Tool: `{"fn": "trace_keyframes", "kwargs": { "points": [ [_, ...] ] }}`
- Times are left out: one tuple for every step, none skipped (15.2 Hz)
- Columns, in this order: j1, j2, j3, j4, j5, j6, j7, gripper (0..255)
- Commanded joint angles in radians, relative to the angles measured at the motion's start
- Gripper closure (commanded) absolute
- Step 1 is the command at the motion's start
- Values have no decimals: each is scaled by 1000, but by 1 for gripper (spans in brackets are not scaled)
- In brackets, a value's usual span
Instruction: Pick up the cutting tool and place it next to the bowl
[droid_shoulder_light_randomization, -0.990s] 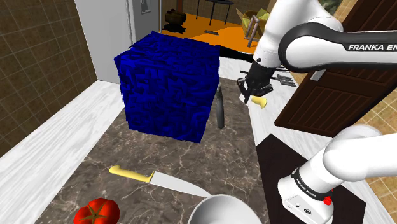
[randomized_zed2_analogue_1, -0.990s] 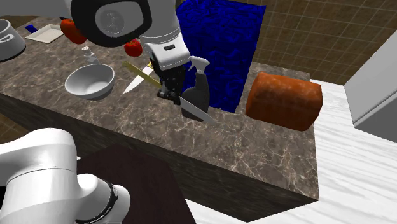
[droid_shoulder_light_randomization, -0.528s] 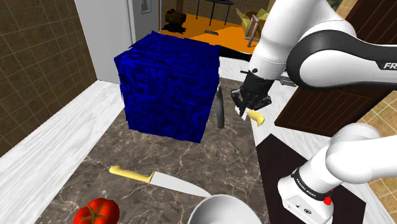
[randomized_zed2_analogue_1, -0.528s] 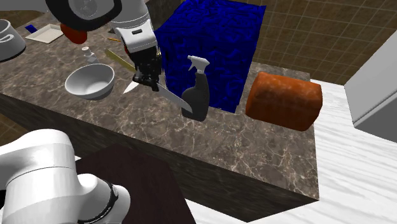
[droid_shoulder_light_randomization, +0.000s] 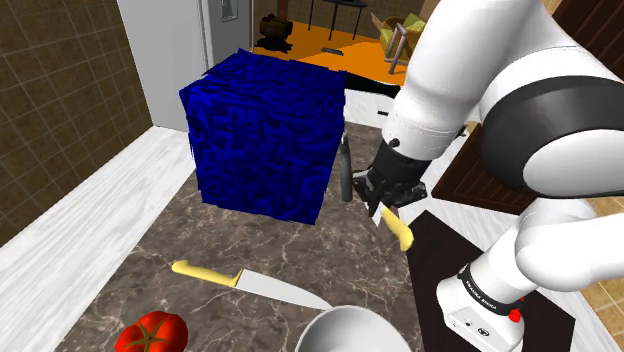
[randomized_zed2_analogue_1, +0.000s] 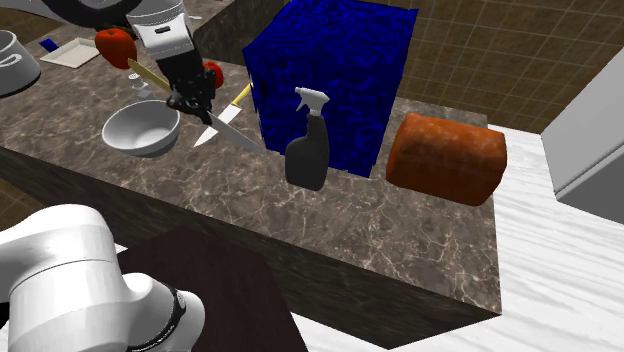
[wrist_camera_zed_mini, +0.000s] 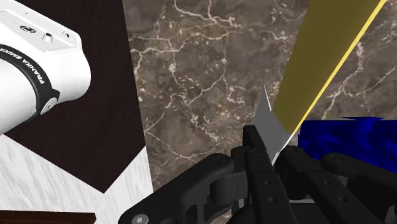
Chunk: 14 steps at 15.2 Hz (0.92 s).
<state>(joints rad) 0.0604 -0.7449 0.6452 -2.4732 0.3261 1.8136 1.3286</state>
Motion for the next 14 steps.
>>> {"fn": "trace_keyframes", "kwargs": {
  "points": [
    [10,18,50,36,21,-8,57,255],
    [13,27,74,52,30,-11,82,255],
    [14,38,98,70,38,-12,108,255],
    [14,49,123,89,45,-14,134,255],
    [14,62,148,108,51,-15,160,255],
    [11,75,174,129,56,-16,186,255],
    [8,89,201,150,60,-17,213,255],
    [3,105,229,173,63,-17,239,255],
    [-4,121,258,197,65,-18,266,255],
    [-13,138,288,221,66,-18,294,255],
    [-23,156,320,246,65,-18,321,255],
    [-36,174,353,273,63,-17,349,255],
    [-51,194,389,300,60,-17,378,255],
    [-68,215,426,329,55,-17,407,255]
  ]
}}
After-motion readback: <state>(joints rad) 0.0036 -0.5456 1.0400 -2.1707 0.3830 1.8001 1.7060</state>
